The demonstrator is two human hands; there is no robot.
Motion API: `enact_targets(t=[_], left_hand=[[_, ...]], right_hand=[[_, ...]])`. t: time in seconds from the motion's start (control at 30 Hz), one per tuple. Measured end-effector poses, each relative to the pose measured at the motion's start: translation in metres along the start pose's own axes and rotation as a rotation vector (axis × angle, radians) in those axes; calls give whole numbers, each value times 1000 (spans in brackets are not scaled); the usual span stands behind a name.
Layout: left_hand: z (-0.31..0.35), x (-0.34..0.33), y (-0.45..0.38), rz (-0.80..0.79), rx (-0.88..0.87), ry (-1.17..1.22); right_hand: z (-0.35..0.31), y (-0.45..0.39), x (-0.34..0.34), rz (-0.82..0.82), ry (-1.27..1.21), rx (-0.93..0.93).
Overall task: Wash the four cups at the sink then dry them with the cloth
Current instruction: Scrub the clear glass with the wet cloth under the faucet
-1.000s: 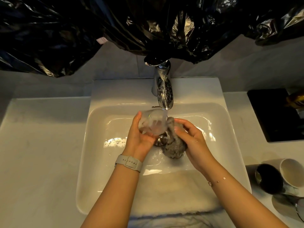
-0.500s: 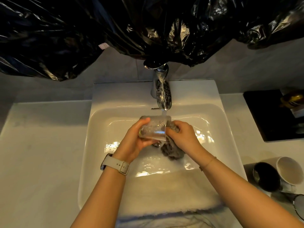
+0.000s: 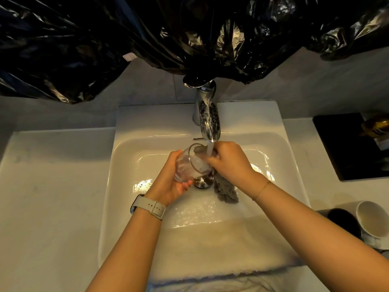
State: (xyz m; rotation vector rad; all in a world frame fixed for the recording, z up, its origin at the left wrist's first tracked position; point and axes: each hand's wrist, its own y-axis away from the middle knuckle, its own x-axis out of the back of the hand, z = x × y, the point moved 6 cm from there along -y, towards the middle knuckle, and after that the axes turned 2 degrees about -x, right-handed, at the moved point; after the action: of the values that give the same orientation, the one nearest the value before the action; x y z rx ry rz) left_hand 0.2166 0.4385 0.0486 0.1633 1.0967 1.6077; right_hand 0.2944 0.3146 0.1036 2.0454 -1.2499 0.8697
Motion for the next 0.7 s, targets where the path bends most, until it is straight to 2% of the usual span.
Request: enact_targets(t=[0.07, 0.2, 0.27, 0.33, 0.43, 0.5, 0.57, 0.7], left_hand=[[4, 3, -3, 41, -64, -8], [1, 10, -8, 113, -81, -18], [-4, 9, -9, 123, -76, -36], [-6, 3, -8, 103, -45, -41], [-8, -3, -4, 48, 58, -25], [-8, -1, -3, 10, 114, -32], [-7, 2, -2, 10, 115, -54], [-11, 0, -6, 30, 13, 43]], right_hand=[[8, -6, -9, -28, 61, -55], [23, -6, -29, -240, -215, -262], [24, -3, -29, -281, -271, -290], [18, -2, -18, -200, -157, -193], [-6, 0, 4, -28, 175, 66], [-13, 0, 8, -12, 234, 122], [-8, 2, 3, -49, 161, 43], [23, 7, -26, -234, -349, -326]])
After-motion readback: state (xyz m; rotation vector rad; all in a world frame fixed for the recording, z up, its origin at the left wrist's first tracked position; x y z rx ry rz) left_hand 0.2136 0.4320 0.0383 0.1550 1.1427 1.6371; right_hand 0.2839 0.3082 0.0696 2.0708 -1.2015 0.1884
